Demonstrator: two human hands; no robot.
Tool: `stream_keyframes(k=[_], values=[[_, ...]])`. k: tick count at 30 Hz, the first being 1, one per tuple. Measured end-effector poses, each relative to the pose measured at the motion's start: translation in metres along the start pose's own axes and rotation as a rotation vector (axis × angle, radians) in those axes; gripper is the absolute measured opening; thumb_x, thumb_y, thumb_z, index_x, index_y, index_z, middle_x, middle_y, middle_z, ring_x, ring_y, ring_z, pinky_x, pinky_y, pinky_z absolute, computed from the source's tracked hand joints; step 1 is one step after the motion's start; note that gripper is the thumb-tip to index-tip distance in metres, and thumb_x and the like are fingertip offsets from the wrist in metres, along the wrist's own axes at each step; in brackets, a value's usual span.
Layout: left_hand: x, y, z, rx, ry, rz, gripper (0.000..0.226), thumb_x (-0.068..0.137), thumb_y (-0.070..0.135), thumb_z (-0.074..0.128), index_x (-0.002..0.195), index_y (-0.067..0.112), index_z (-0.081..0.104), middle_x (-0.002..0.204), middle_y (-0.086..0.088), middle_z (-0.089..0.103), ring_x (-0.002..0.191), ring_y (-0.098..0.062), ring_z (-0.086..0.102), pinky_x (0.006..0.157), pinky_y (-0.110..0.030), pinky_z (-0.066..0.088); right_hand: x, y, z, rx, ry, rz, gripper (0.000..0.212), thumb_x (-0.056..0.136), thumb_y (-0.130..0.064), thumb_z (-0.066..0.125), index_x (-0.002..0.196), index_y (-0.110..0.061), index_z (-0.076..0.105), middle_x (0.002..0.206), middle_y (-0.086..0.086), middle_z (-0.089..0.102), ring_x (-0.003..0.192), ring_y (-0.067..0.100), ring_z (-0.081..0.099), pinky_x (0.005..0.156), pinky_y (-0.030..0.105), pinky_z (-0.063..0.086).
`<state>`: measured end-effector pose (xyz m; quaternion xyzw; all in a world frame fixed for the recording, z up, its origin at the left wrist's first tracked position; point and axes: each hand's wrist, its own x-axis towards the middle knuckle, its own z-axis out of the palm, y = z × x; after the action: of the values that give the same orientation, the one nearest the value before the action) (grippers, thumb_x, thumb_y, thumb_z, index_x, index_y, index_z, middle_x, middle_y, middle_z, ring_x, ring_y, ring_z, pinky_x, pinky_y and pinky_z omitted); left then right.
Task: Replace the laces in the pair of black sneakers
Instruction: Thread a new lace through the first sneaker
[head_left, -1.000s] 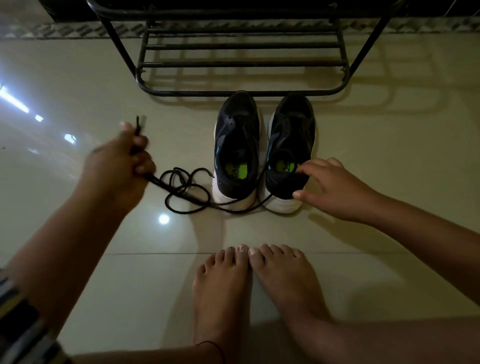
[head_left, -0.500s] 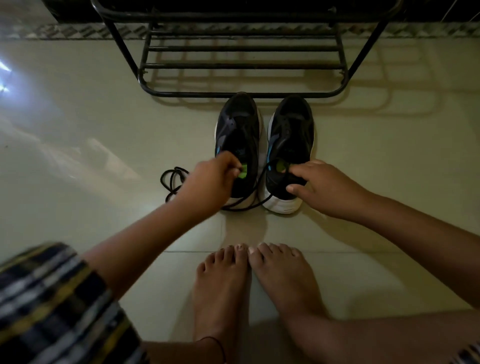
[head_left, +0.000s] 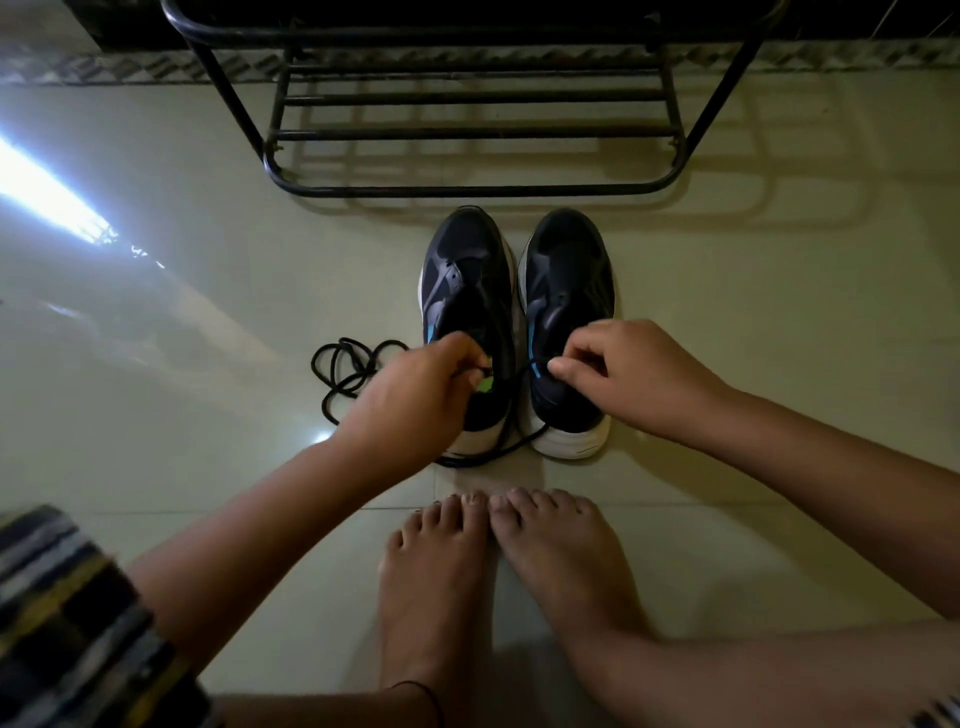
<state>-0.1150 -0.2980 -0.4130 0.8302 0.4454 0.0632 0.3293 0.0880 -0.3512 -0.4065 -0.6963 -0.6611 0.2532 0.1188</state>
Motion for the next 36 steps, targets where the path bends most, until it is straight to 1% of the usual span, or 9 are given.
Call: stream_keyframes(k=[6, 12, 15, 18, 22, 28, 32, 34, 36], values=[[0.013, 0.004, -0.04, -0.193, 0.329, -0.028, 0.01, 0.097, 0.017, 0.048, 0.097, 0.024, 0.054, 0.084, 0.019, 0.064, 0.066, 0.007, 0.057, 0.058, -0.007, 0.042, 0.003, -0.028, -0.008, 0.16, 0.032, -0.144, 0.028, 0.091, -0.025, 0.057, 0.064, -0.022, 0.054, 0.057, -0.007, 0.053, 0.056, 0.009, 0.051, 0.051, 0.014, 0.034], [0.021, -0.023, -0.105, -0.215, 0.708, 0.031, 0.011, 0.099, 0.035, 0.038, 0.094, 0.031, 0.046, 0.076, 0.024, 0.059, 0.076, 0.015, 0.055, 0.078, -0.007, 0.042, 0.003, -0.008, -0.005, -0.041, -0.022, -0.052, 0.016, 0.089, -0.036, 0.058, 0.083, -0.021, 0.06, 0.078, -0.009, 0.056, 0.071, 0.006, 0.051, 0.063, 0.022, 0.038], [-0.033, -0.031, -0.007, 0.107, 0.259, -0.137, 0.056, 0.085, 0.076, 0.016, 0.109, 0.03, 0.038, 0.108, 0.014, 0.062, 0.104, -0.009, 0.057, 0.095, -0.047, 0.043, 0.003, 0.002, -0.001, -0.087, -0.089, -0.001, 0.02, 0.091, -0.036, 0.055, 0.095, -0.019, 0.063, 0.092, -0.006, 0.059, 0.081, 0.009, 0.051, 0.068, 0.025, 0.039], [-0.09, -0.026, 0.109, 0.221, -0.214, -0.373, 0.047, 0.085, 0.043, 0.052, 0.127, 0.024, 0.042, 0.12, 0.002, 0.057, 0.108, -0.023, 0.056, 0.084, -0.036, 0.045, 0.001, -0.003, 0.002, -0.096, -0.159, -0.016, 0.025, 0.092, -0.038, 0.053, 0.105, -0.02, 0.064, 0.098, -0.005, 0.065, 0.088, 0.013, 0.059, 0.072, 0.027, 0.042], [-0.096, -0.022, 0.125, 0.395, 0.021, -0.253, 0.05, 0.079, 0.041, 0.061, 0.124, 0.023, 0.048, 0.115, 0.002, 0.059, 0.102, -0.024, 0.059, 0.079, -0.035, 0.046, 0.0, -0.004, 0.005, -0.202, -0.169, -0.038, 0.03, 0.092, -0.039, 0.051, 0.114, -0.021, 0.059, 0.106, -0.003, 0.065, 0.097, 0.017, 0.058, 0.077, 0.026, 0.034], [-0.086, -0.046, 0.139, 0.388, 0.043, -0.145, 0.043, 0.086, 0.042, 0.052, 0.128, 0.038, 0.043, 0.117, 0.021, 0.053, 0.103, -0.013, 0.059, 0.087, -0.017, 0.041, -0.007, -0.014, 0.007, -0.039, 0.021, -0.14, 0.047, 0.086, -0.04, 0.061, 0.128, -0.022, 0.052, 0.125, -0.007, 0.054, 0.112, 0.011, 0.05, 0.091, 0.024, 0.039], [-0.086, -0.023, 0.126, 0.318, -0.011, -0.174, 0.044, 0.087, 0.038, 0.048, 0.129, 0.025, 0.043, 0.122, 0.002, 0.056, 0.109, -0.023, 0.055, 0.086, -0.038, 0.046, -0.01, -0.049, 0.0, 0.479, -0.217, -0.109, 0.053, 0.078, -0.028, 0.075, 0.115, -0.049, 0.043, 0.091, -0.017, 0.06, 0.074, -0.006, 0.059, 0.069, 0.012, 0.047], [-0.085, -0.023, 0.129, 0.355, -0.017, -0.207, 0.054, 0.088, 0.045, 0.038, 0.138, 0.026, 0.031, 0.133, 0.0, 0.048, 0.116, -0.025, 0.05, 0.09, -0.038, 0.043, -0.015, -0.065, 0.001, 0.59, -0.309, -0.135, 0.037, 0.076, -0.022, 0.077, 0.096, -0.04, 0.052, 0.078, -0.006, 0.065, 0.069, 0.004, 0.062, 0.068, 0.024, 0.054], [-0.089, -0.009, 0.107, 0.456, 0.017, -0.21, 0.061, 0.084, 0.046, 0.038, 0.14, 0.022, 0.03, 0.134, -0.008, 0.048, 0.108, -0.033, 0.055, 0.081, -0.043, 0.047, -0.021, -0.074, 0.004, 0.644, -0.41, -0.166, 0.019, 0.081, -0.015, 0.072, 0.076, -0.028, 0.058, 0.064, -0.014, 0.064, 0.061, 0.001, 0.06, 0.059, 0.016, 0.048]])
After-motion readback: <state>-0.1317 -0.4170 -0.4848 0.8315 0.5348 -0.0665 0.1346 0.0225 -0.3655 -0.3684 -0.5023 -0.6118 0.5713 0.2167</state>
